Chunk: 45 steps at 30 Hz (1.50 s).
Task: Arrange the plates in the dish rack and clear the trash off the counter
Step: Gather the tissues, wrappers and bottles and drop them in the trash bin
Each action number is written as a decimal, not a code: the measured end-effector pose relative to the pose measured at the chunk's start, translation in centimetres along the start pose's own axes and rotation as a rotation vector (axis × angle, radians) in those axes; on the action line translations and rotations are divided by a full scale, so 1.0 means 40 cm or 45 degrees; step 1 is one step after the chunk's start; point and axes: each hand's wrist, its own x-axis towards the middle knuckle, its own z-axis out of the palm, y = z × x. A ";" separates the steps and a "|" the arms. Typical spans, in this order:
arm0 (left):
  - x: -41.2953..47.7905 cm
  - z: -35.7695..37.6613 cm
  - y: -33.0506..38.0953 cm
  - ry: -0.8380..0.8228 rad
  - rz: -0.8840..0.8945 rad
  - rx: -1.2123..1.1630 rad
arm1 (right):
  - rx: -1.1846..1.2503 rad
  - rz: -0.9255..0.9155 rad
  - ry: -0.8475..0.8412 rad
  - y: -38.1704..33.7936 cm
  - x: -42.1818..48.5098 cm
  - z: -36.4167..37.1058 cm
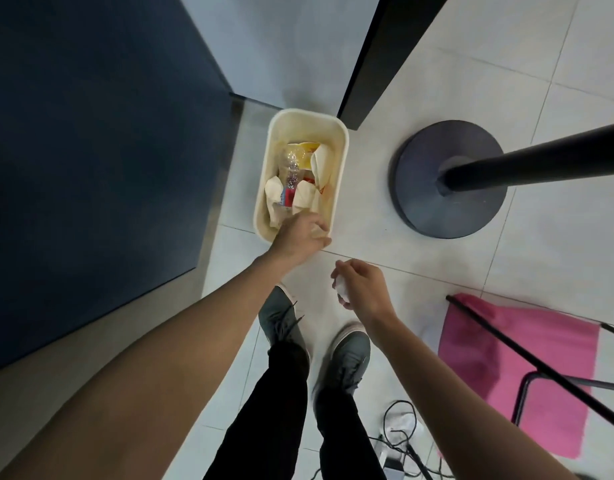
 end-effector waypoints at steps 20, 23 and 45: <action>0.098 -0.035 -0.045 -0.588 -0.214 0.476 | -0.143 -0.173 -0.176 -0.133 0.134 0.004; 0.056 -0.057 -0.068 -0.309 -0.006 0.336 | -0.264 -0.276 -0.175 -0.153 0.158 0.025; -0.225 -0.149 -0.012 0.378 -0.204 -0.351 | -1.292 -0.568 -0.308 -0.178 0.043 0.059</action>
